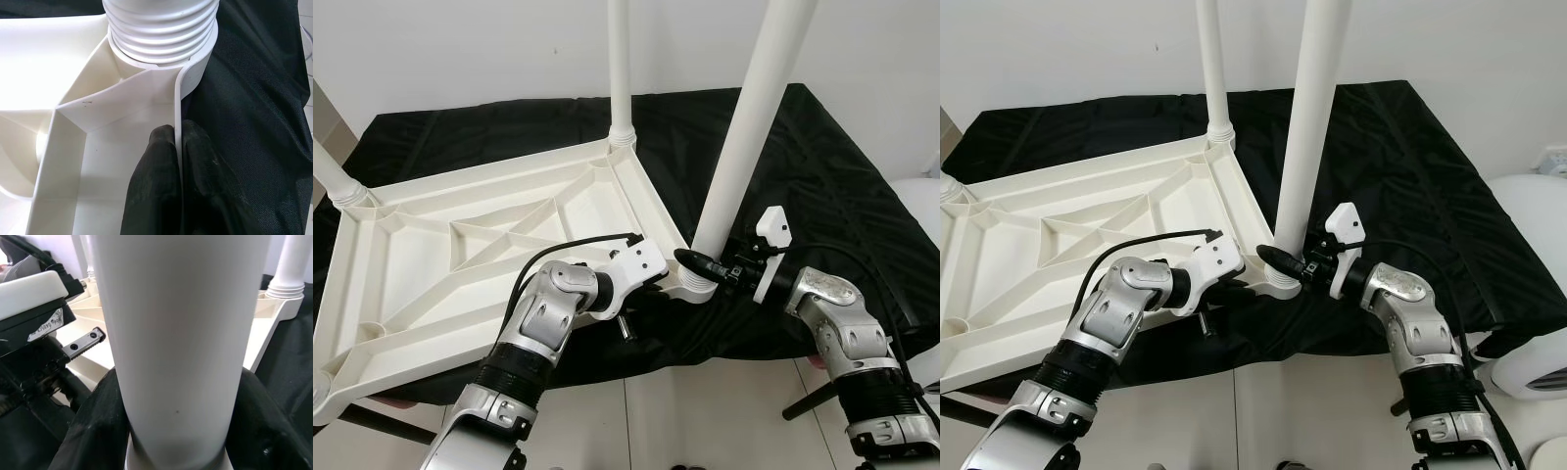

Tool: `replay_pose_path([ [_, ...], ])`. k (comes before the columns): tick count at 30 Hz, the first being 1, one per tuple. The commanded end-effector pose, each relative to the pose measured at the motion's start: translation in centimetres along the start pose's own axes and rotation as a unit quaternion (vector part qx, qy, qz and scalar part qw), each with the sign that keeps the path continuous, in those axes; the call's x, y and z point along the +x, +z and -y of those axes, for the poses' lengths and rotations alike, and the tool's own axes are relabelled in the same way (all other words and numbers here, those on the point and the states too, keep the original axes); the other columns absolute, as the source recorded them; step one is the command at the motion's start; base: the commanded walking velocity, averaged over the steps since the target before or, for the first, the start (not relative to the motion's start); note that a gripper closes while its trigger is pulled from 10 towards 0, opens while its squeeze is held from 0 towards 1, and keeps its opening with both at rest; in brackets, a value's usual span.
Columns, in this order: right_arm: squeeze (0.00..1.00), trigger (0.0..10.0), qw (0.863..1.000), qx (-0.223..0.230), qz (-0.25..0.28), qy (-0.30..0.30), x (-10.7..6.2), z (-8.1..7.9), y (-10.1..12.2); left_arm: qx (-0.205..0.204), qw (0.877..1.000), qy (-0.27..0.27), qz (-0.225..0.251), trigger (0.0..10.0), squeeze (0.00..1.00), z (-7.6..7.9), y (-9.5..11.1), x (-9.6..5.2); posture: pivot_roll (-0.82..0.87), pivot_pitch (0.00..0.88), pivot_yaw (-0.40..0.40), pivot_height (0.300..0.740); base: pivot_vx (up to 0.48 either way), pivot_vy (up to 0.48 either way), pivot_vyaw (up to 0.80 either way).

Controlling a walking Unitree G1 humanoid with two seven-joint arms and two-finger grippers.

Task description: Building children table

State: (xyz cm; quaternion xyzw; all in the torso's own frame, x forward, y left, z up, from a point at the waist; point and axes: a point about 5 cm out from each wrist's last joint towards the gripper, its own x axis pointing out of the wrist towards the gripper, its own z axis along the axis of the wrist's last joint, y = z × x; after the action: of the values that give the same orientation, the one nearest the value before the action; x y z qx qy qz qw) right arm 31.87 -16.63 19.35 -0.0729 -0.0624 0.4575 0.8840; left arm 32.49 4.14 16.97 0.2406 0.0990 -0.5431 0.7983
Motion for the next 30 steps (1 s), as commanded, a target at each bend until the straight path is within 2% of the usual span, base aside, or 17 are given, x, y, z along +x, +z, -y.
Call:
replay_pose_path([
  [1, 0.0, 10.0, 1.0, 0.022, 0.009, 0.007, 0.3, -0.7, -0.4, -0.01, 0.995, 0.099, 0.005, 10.0, 0.0, -1.1, -0.3, -0.3, -0.13, 0.137, 0.084, 0.74, 0.0, 0.0, 0.0],
  [8, 0.0, 10.0, 0.999, 0.021, 0.028, -0.028, 0.6, -1.3, -0.2, -0.011, 0.995, 0.1, 0.005, 10.0, 0.0, -1.1, -0.3, -0.3, -0.13, 0.14, 0.083, 0.74, 0.0, 0.0, 0.0],
  [15, 0.0, 10.0, 0.994, 0.021, 0.05, -0.096, 1.2, -2.5, 0.1, -0.011, 0.995, 0.1, 0.007, 10.0, 0.0, -1.2, -0.2, -0.2, -0.14, 0.143, 0.081, 0.74, 0.0, 0.0, 0.0],
  [22, 0.0, 10.0, 0.989, 0.012, 0.041, -0.143, 1.7, -3.0, -0.2, -0.01, 0.995, 0.101, 0.007, 10.0, 0.0, -1.3, -0.2, -0.2, -0.14, 0.142, 0.083, 0.74, 0.0, 0.0, 0.0],
  [30, 0.0, 10.0, 0.974, 0.016, 0.038, -0.224, 2.6, -4.4, -0.7, -0.01, 0.995, 0.101, 0.007, 10.0, 0.0, -1.3, -0.2, -0.2, -0.14, 0.141, 0.085, 0.74, 0.0, 0.0, 0.0],
])
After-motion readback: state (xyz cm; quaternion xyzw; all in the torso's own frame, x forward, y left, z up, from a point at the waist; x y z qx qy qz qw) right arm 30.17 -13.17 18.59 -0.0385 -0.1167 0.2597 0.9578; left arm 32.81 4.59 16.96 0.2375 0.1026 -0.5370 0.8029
